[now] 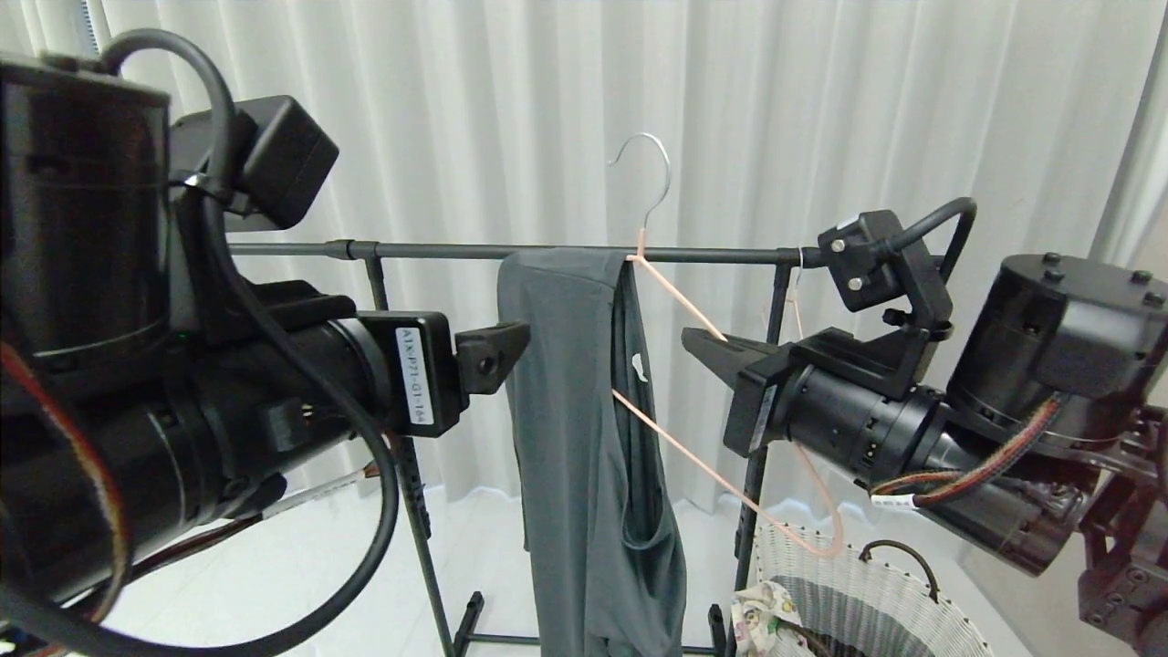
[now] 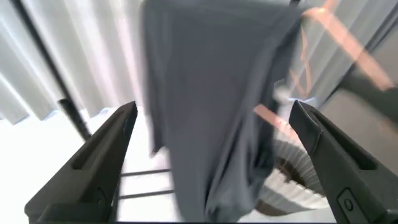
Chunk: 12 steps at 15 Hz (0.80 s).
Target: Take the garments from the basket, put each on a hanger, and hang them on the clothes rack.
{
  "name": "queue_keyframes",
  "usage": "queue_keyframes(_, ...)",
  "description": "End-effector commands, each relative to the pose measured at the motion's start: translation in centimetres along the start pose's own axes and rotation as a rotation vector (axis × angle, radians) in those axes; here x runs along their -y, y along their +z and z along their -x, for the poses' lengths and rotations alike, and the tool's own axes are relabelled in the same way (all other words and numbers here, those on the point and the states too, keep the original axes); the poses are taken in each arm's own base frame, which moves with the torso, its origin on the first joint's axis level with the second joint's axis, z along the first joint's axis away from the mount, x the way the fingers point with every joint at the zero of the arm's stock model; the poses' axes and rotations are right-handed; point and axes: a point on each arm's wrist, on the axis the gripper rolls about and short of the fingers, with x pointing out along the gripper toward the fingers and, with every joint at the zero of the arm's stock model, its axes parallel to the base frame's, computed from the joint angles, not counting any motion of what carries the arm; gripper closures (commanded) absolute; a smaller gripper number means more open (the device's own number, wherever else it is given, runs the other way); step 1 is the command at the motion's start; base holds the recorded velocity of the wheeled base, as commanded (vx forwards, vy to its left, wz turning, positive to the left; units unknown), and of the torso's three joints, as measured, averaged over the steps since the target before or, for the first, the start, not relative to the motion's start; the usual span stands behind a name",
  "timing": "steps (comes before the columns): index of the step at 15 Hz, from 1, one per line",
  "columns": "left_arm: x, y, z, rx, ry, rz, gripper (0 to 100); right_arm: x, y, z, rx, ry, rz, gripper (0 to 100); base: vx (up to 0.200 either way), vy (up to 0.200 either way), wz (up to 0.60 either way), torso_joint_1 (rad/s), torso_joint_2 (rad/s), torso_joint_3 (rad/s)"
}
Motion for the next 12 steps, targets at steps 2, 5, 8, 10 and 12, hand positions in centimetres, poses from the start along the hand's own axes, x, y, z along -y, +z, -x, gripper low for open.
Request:
queue_keyframes(2,-2.8,0.0,2.3,0.031,-0.041,-0.109,0,0.7,-0.6,2.6,-0.014,-0.011,0.089,100,0.000,0.000,0.00,0.000,0.00,0.000)
queue_keyframes(5,-6.4,-0.1,3.1,0.052,-0.215,-0.345,0,0.9,-1.5,6.0,-0.030,0.007,0.167,100,0.000,0.000,0.00,0.000,0.00,0.000)
queue_keyframes(8,-9.0,-0.5,2.4,0.090,-0.459,-0.509,0,0.8,-1.9,8.8,-0.031,0.083,0.213,100,0.000,0.000,0.00,0.000,0.00,0.000)
queue_keyframes(10,-8.9,-1.6,2.1,0.079,-0.531,-0.565,0,0.5,-2.6,10.2,-0.050,0.152,0.233,100,0.000,0.000,0.00,0.000,0.00,0.000)
queue_keyframes(12,-7.6,-2.5,2.3,0.069,-0.624,-0.584,0,-0.3,-3.1,10.8,-0.064,0.204,0.250,100,0.000,0.000,0.00,0.000,0.00,0.000)
